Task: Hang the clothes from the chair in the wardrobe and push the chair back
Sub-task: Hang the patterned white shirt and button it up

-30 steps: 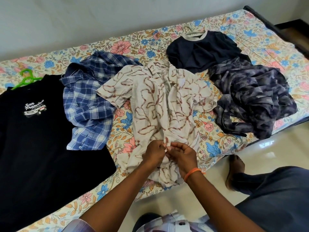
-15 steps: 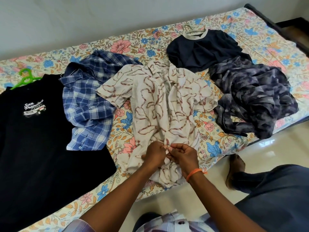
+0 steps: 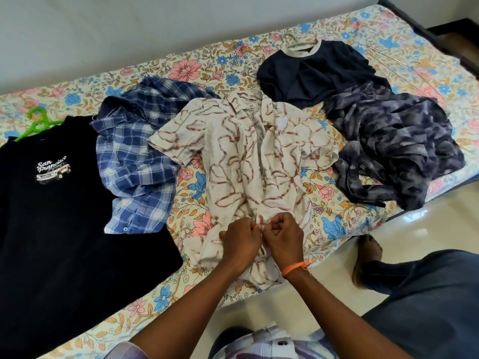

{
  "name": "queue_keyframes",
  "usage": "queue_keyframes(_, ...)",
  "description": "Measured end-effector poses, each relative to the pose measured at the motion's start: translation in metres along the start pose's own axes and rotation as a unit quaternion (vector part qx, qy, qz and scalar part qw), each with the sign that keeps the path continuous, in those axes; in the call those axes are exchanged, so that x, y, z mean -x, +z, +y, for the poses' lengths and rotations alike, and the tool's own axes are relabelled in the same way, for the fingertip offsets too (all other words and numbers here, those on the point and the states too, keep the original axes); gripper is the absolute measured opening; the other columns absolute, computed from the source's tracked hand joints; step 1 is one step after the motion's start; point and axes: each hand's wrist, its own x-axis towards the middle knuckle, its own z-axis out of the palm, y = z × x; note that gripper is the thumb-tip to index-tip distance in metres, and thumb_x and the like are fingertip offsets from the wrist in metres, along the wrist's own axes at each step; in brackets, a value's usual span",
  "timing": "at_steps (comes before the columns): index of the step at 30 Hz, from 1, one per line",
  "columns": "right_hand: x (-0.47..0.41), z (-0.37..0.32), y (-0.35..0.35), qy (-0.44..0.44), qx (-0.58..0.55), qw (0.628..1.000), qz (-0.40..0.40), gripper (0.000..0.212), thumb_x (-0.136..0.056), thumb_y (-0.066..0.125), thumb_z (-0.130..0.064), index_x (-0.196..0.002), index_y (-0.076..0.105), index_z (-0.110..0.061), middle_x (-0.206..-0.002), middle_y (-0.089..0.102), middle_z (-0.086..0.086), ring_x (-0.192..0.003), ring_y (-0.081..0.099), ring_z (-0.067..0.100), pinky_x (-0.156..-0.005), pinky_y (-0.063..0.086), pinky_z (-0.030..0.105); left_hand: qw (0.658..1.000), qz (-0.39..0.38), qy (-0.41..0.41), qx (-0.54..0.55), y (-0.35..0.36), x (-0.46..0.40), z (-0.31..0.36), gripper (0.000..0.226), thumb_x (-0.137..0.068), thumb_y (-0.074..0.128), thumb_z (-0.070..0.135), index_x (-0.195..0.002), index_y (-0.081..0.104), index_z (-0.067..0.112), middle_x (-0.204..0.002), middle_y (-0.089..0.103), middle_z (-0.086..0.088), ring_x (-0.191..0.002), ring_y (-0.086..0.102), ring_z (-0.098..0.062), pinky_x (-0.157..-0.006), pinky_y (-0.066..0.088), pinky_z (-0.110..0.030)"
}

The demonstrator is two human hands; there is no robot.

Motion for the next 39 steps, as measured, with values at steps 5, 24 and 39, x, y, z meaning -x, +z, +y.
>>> queue_keyframes(5, 0.002, -0.003, -0.001, -0.065, -0.001, 0.998, -0.007, 0.027, -0.079, 0.073, -0.002, -0.083, 0.050, -0.015, -0.069, 0.061, -0.003, -0.063, 0.058, 0.010, -0.058, 0.048, 0.028, 0.997, -0.066, -0.040, -0.025, -0.004, -0.005, 0.011, 0.020, -0.099, 0.042, 0.022, -0.088, 0.056, 0.013, -0.090, 0.058, -0.004, -0.094, 0.057, -0.027, -0.082, 0.038, -0.040)
queue_keyframes(24, -0.063, -0.006, 0.006, -0.152, 0.162, 0.969, -0.103, 0.020, -0.078, 0.075, -0.013, -0.096, 0.068, -0.009, -0.087, 0.059, 0.008, -0.079, 0.052, 0.017, -0.070, 0.037, 0.027, 0.924, -0.057, 0.219, -0.309, 0.008, -0.016, -0.003, 0.018, -0.092, 0.051, 0.026, -0.101, 0.064, 0.018, -0.100, 0.068, -0.005, -0.097, 0.062, -0.029, -0.091, 0.031, -0.042)
queue_keyframes(39, -0.085, -0.005, 0.013, -0.026, 0.204, 0.970, -0.131, 0.022, -0.076, 0.074, -0.019, -0.071, 0.072, 0.003, -0.077, 0.070, 0.019, -0.079, 0.065, 0.032, -0.072, 0.052, 0.034, 0.996, -0.017, 0.066, 0.057, 0.011, -0.091, -0.010, 0.016, -0.085, 0.063, 0.015, -0.093, 0.076, 0.015, -0.092, 0.075, -0.002, -0.087, 0.068, -0.017, -0.080, 0.056, -0.036)
